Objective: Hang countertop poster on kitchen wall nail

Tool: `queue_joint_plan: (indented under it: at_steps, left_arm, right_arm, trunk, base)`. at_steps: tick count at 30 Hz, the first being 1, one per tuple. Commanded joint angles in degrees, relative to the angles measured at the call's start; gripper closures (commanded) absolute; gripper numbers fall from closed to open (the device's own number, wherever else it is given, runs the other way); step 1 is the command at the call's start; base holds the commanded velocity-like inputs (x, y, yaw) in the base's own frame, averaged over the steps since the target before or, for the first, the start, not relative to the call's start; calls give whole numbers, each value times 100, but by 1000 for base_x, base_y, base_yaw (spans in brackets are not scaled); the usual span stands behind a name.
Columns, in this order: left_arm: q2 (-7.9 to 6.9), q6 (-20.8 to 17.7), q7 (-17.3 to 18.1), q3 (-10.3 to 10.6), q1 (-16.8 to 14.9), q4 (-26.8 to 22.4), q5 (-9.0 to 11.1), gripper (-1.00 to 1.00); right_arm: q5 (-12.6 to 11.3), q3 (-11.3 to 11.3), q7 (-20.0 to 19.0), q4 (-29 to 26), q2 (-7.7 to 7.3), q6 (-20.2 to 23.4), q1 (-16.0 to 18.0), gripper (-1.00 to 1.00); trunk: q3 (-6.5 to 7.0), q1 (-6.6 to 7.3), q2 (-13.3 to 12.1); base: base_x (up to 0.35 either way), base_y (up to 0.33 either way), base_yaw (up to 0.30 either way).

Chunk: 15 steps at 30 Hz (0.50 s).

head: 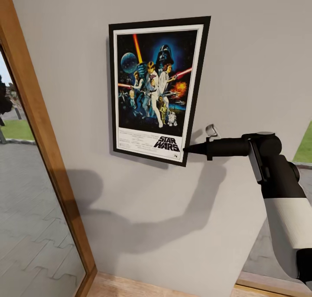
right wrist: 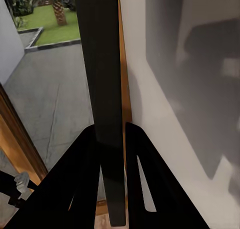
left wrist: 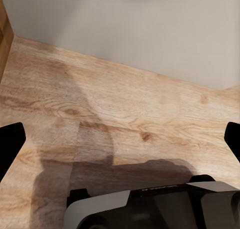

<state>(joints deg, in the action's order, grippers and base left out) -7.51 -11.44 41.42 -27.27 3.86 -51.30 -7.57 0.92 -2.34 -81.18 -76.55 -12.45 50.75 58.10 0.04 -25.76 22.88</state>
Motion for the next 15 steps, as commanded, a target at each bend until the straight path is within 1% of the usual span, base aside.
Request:
queue_joint_plan:
  at_steps: [1,6,15]
  left_arm:
    - [4,-42,33,-13,1,-14,-25,-100]
    - [4,-34,33,-15,1,-18,-25,-100]
    - [4,-34,33,-13,1,-20,-25,-100]
  right_arm:
    - [5,-4,-29,-1,-3,75,2,100]
    - [5,-4,-29,6,-3,-124,0,100]
    - [5,-4,-29,127,-3,-161,0,100]
  trunk:
    - [-1,-2,4]
    - [-1,-2,4]
    - [-1,-2,4]
  base:
    - [0,0,0]
    - [0,0,0]
    - [0,0,0]
